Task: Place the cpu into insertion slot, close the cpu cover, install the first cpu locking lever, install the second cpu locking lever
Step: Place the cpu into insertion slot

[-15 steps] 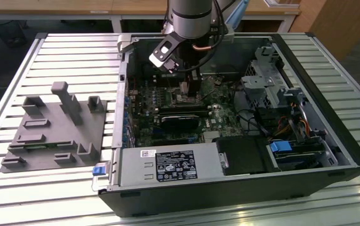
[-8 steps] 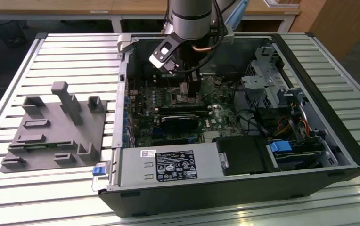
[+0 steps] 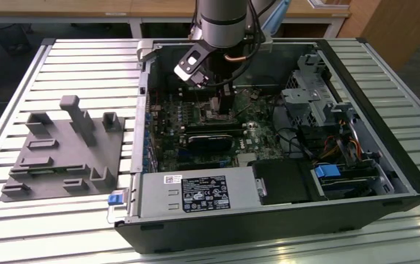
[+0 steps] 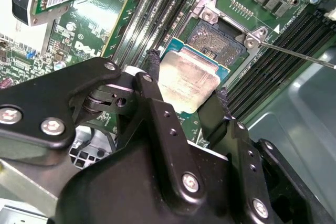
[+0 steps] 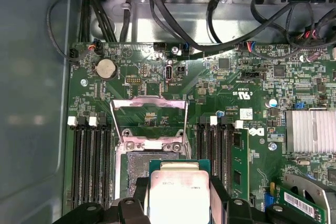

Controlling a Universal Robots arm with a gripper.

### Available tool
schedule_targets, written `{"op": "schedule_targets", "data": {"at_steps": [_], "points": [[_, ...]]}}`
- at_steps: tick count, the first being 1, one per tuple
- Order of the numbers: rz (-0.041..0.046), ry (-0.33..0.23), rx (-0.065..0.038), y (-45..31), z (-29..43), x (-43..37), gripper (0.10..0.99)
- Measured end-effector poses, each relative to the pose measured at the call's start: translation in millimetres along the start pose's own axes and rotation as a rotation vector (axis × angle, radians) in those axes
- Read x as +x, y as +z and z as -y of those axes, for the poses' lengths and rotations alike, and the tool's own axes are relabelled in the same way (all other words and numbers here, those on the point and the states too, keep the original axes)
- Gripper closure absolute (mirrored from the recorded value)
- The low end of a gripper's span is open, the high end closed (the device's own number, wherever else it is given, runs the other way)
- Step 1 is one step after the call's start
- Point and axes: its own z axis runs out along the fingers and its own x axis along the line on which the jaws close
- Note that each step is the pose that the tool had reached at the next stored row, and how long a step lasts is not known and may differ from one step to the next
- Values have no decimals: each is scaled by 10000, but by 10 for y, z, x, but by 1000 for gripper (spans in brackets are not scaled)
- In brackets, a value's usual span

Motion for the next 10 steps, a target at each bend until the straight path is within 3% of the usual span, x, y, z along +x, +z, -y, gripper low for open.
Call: {"op": "schedule_targets", "data": {"at_steps": [10], "points": [[-2,0,-1,26,2,0,545]]}}
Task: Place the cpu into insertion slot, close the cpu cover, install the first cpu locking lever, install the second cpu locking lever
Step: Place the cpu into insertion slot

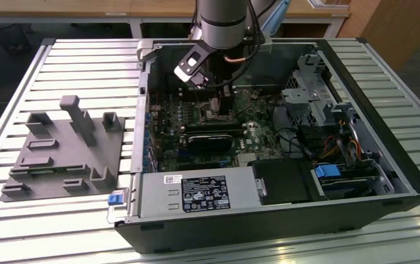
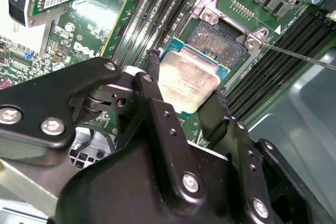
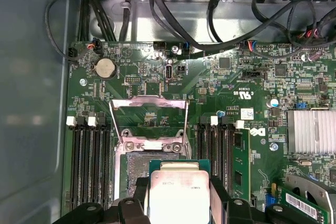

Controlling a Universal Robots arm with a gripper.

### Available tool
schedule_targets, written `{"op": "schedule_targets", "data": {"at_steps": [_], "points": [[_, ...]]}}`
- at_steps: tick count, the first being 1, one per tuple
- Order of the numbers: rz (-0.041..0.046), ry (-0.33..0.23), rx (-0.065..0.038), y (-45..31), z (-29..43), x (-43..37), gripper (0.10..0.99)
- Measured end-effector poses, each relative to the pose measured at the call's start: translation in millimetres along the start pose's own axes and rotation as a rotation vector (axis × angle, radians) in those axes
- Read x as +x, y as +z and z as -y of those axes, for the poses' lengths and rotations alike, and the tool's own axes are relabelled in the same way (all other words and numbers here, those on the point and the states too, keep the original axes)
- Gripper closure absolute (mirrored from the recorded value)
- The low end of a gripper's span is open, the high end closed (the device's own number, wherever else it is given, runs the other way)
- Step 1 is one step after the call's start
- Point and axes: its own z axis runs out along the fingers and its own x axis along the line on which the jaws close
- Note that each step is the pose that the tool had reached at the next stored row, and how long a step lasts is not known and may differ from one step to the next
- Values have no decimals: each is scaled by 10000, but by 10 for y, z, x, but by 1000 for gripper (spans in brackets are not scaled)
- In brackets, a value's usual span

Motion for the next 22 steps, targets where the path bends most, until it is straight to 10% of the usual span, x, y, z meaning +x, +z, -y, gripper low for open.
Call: {"op": "schedule_targets", "data": {"at_steps": [22], "points": [[-23,-248,5,115,11,69,545]]}}
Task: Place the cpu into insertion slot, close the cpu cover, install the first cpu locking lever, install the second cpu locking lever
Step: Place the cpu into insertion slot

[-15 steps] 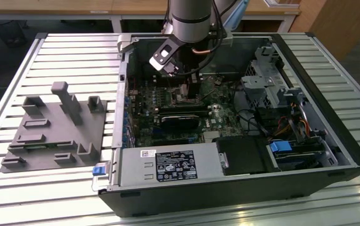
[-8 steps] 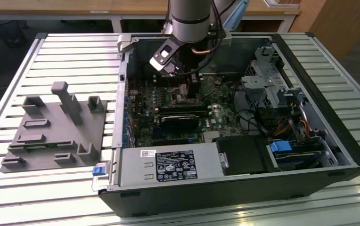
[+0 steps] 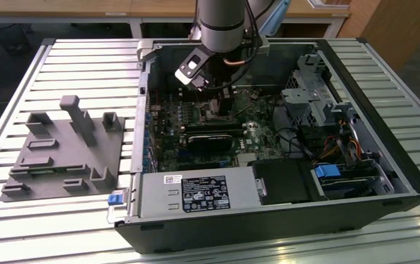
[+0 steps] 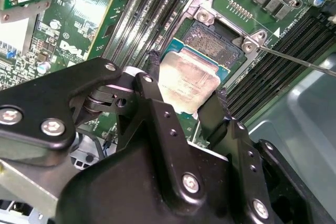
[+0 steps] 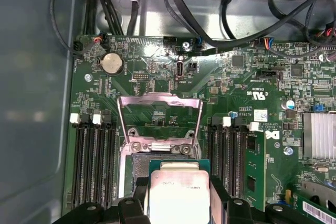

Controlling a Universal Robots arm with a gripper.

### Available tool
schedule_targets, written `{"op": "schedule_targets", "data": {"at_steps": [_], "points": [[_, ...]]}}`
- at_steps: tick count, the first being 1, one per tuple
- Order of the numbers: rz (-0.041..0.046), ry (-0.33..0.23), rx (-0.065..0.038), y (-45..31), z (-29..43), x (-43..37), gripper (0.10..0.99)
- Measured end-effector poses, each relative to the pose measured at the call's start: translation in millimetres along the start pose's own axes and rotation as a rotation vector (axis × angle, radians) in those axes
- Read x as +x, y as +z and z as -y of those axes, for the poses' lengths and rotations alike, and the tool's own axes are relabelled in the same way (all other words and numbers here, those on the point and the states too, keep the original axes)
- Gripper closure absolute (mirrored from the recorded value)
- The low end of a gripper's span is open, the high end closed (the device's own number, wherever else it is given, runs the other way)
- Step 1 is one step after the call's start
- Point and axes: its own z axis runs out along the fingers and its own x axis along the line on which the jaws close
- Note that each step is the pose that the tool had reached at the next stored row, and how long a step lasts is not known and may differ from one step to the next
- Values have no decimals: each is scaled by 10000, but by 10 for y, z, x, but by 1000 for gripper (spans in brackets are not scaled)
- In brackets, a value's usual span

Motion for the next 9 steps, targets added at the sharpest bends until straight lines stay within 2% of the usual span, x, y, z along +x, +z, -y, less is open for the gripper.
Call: {"op": "schedule_targets", "data": {"at_steps": [9], "points": [[0,0,-1,21,2,0,545]]}}
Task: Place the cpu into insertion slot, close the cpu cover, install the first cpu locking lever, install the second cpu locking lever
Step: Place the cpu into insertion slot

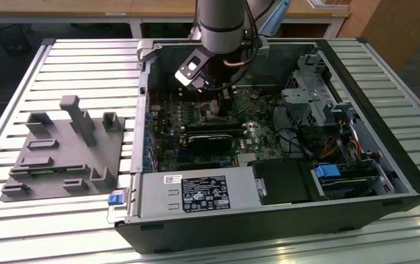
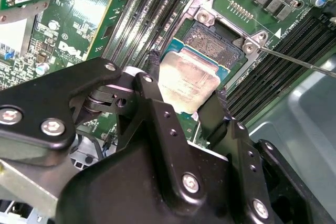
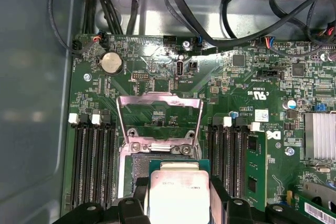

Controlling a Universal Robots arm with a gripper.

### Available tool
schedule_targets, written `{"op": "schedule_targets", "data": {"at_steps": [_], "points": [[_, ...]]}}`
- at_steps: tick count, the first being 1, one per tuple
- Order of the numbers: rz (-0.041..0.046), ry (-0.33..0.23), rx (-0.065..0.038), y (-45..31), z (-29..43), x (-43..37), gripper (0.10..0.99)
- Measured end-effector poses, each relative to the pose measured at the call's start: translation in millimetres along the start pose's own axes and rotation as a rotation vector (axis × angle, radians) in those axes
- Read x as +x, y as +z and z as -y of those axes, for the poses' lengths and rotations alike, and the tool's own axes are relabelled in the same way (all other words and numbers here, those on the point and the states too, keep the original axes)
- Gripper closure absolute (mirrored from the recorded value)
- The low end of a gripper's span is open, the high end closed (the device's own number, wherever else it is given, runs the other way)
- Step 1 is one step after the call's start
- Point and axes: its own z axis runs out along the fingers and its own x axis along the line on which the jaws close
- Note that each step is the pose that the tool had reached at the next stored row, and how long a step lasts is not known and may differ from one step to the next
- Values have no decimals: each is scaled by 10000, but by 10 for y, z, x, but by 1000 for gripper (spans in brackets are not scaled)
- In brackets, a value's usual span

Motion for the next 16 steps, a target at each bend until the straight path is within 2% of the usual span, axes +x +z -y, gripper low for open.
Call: {"op": "schedule_targets", "data": {"at_steps": [16], "points": [[1,-1,1,36,4,-1,545]]}}
